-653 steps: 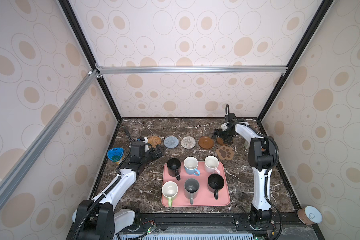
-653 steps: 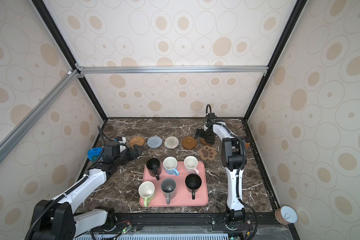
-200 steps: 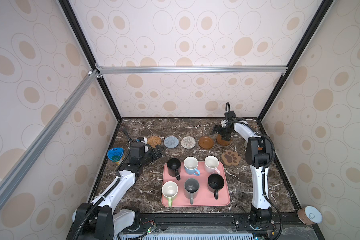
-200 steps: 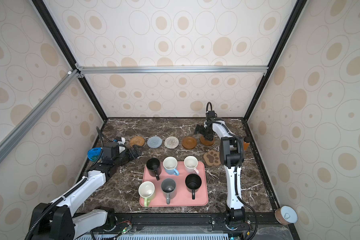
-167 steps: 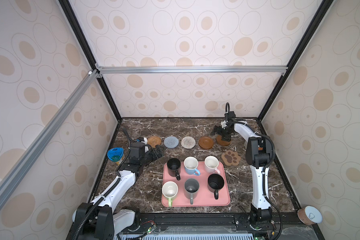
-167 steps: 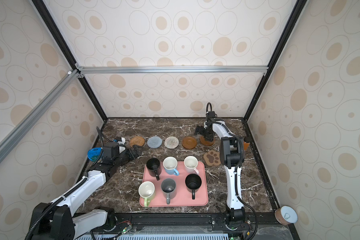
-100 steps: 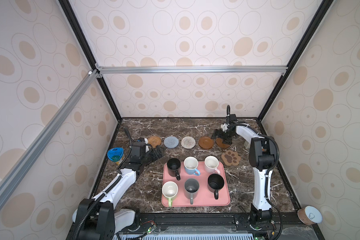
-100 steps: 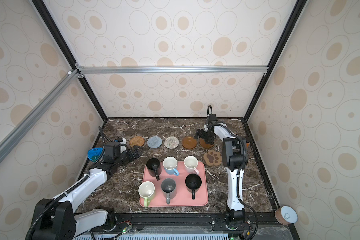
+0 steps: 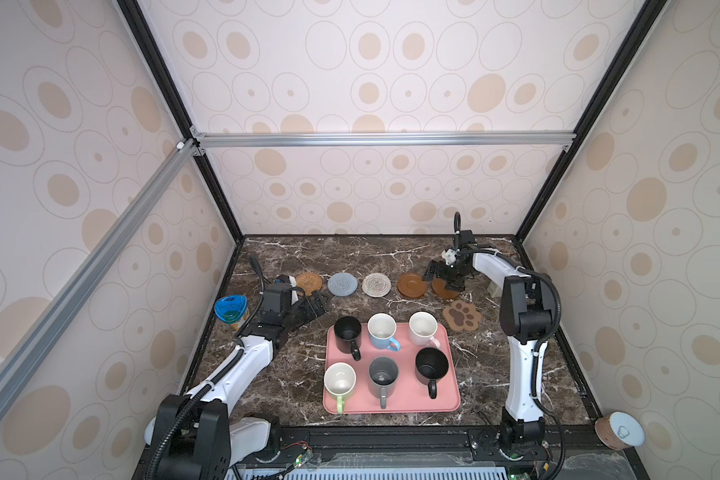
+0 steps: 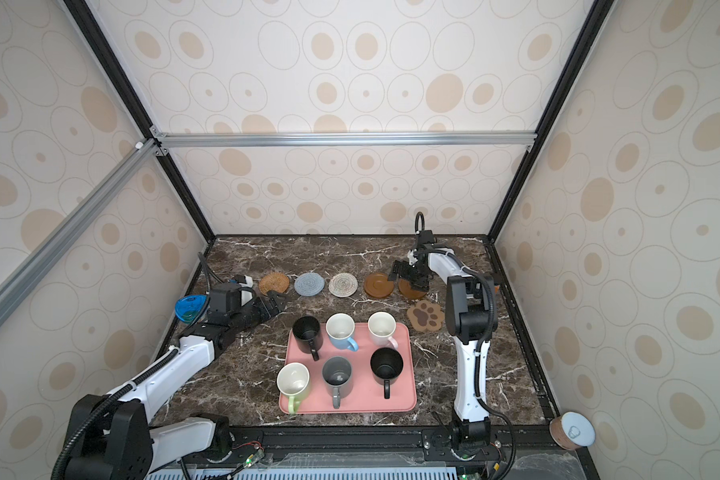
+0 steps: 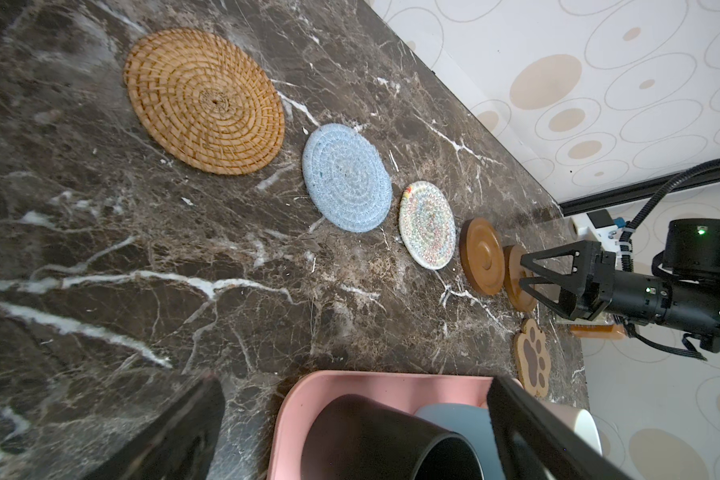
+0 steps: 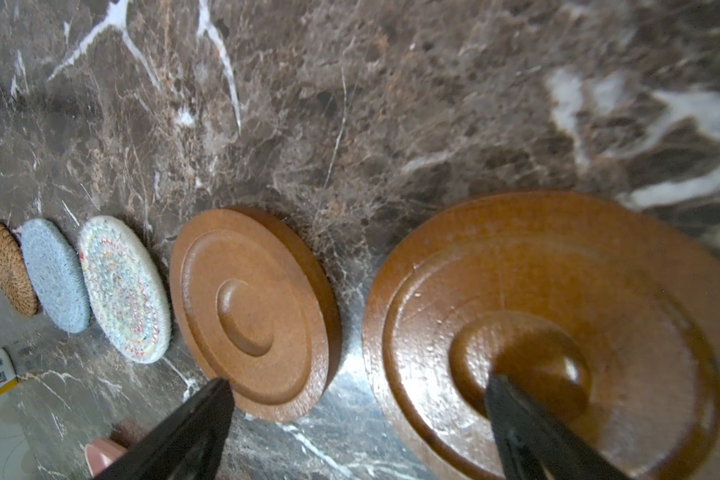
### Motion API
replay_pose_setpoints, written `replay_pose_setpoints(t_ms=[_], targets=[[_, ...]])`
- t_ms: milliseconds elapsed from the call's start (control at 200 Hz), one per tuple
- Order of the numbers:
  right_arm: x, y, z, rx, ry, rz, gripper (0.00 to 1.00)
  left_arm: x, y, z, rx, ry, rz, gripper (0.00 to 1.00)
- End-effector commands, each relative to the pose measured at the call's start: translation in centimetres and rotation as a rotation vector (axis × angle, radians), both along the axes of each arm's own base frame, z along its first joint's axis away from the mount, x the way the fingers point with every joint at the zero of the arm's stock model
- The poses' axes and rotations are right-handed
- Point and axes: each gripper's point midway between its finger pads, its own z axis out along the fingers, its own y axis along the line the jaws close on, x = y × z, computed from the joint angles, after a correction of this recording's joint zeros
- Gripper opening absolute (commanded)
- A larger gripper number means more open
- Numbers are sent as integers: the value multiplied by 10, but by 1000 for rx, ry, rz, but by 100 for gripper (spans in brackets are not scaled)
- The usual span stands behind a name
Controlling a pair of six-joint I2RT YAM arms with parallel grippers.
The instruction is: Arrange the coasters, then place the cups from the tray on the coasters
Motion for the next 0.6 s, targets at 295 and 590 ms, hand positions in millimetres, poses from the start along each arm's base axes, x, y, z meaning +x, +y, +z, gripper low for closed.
replay_pose_setpoints(t_ms=[295,590], targets=[[-30,-8,78,-39,-25,28,99,11,1,23,-1,-59,3,100],[-99,-9,65,-16,45,14,99,9,0,20,-6,-58,0,100]])
